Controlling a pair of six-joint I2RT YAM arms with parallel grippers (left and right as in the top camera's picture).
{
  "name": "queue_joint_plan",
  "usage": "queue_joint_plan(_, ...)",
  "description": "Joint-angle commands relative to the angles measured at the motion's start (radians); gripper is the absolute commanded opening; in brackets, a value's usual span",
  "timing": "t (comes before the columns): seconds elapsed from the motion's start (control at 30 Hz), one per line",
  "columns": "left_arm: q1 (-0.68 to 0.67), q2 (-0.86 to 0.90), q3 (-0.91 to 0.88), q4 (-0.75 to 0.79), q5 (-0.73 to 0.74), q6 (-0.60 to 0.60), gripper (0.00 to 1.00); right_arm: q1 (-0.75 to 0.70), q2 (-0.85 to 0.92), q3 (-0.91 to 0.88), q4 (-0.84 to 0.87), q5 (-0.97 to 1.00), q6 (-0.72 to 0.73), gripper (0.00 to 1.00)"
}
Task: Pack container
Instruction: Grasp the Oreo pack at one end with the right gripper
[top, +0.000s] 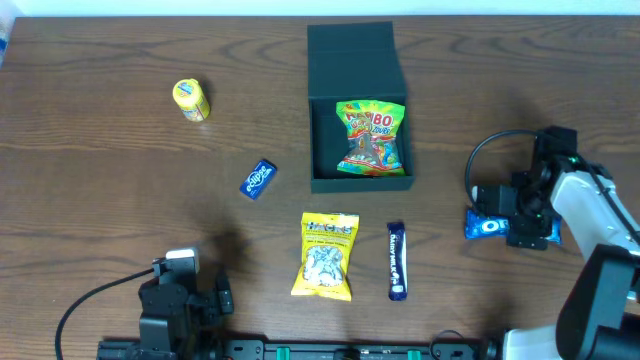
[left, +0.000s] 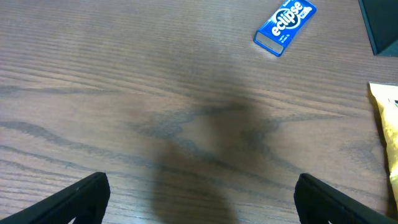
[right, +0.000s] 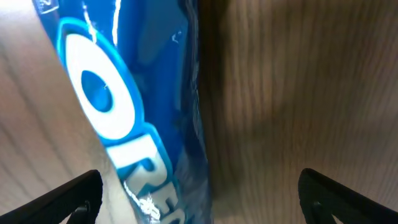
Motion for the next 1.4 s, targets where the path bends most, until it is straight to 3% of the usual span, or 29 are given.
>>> queue_joint_plan(0.0,0.007,-0.006,-0.028,-0.045,-0.002,-0.019,0.96,0.003,0.009,-0.035,0.011,-0.022,0.019,0.99)
queue_joint_plan(0.17,0.007,-0.006,-0.028,-0.045,-0.002,-0.019,0.96,0.003,0.009,-0.04,0.017,-0.022,0.034,0.98)
queue_joint_plan(0.37,0.007,-0.006,-0.028,-0.045,-0.002,-0.019,0.96,0.003,0.009,-0.04,0.018,-0.021,0.035,0.72)
queue_joint_plan(0.53,0.007,-0.006,-0.028,-0.045,-0.002,-0.019,0.96,0.003,0.009,-0.042,0.018,-0.022,0.039,0.66)
queue_joint_plan(0.73,0.007,-0.006,-0.028,-0.045,-0.002,-0.019,0.96,0.003,0.009,-0.042,0.016,-0.021,0.055,0.47)
queue_joint_plan(1.37,0.007,-0.006,-0.028,-0.045,-0.002,-0.019,0.95,0.003,0.009,-0.042,0.006,-0.019,0.084,0.29)
